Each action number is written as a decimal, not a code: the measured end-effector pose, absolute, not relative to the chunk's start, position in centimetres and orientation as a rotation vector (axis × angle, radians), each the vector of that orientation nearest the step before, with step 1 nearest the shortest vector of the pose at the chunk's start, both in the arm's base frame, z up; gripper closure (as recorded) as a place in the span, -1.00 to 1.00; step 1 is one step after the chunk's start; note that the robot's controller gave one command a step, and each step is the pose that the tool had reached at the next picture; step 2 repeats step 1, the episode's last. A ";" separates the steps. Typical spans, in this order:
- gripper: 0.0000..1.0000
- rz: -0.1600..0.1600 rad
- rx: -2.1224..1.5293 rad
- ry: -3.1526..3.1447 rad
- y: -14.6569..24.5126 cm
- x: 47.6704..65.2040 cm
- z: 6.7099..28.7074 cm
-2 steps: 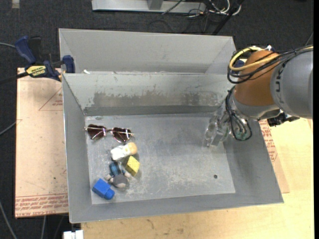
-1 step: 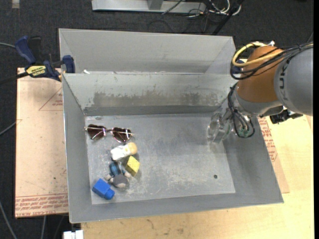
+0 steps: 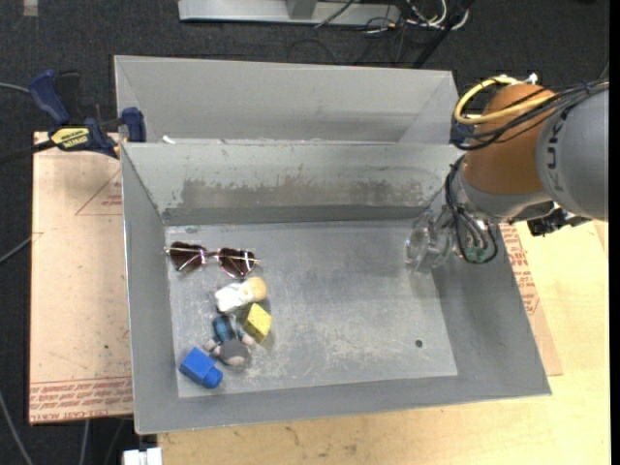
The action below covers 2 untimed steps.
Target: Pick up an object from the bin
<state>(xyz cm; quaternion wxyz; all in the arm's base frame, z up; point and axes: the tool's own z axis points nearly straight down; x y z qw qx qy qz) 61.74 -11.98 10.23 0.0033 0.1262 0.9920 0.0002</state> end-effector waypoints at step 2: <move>1.00 0.001 0.396 3.110 -12.0 61.7 10.5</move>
Offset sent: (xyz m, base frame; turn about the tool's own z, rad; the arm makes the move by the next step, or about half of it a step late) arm 0.0002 -0.0001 0.0435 0.0000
